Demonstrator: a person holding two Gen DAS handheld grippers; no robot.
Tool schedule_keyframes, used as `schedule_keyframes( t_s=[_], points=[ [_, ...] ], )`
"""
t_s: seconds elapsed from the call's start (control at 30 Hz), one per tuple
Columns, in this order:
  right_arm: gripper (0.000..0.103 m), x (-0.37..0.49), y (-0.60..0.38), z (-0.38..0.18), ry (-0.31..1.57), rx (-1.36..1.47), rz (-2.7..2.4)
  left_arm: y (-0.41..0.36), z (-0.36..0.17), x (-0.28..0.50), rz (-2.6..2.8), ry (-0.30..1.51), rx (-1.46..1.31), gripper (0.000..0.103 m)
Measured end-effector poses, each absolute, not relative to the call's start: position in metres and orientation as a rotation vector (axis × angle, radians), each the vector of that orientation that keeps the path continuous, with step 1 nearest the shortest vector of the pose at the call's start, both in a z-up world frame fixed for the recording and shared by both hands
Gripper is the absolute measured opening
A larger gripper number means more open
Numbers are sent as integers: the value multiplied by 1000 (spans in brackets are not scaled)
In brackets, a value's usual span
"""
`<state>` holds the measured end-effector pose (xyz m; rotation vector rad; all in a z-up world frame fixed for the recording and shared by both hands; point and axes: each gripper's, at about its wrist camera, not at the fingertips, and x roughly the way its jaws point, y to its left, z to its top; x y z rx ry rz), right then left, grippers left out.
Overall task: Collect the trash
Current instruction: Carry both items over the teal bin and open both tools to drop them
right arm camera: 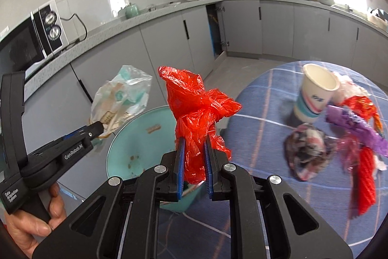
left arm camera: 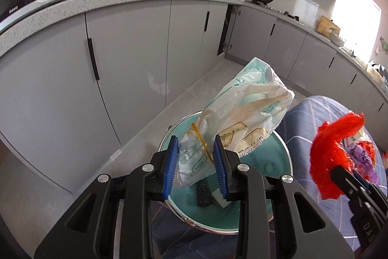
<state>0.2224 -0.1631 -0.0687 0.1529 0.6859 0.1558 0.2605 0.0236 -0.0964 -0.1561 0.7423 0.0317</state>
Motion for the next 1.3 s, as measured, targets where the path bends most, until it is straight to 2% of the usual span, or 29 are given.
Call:
schedule_keyframes(
  t_s=[0.5,0.9,1.07,1.1,1.17,1.23,1.3],
  points=[
    [15,263,-133,-108,795,130,180,20,-137,287,89,866,-111,30],
    [15,278,-135,-122,838,148,185,13,-147,304,74,897,-101,30],
    [19,284,-133,-126,844,156,200,15,-152,309,86,908,-108,32],
    [20,285,-133,-127,844,157,203,16,-152,309,88,907,-107,35],
    [34,286,-133,-128,844,163,213,16,-152,309,97,904,-102,41],
    [42,284,-136,-126,826,176,211,17,-152,308,104,901,-105,43],
    [42,282,-138,-122,807,179,210,19,-151,307,109,896,-111,54]
  ],
)
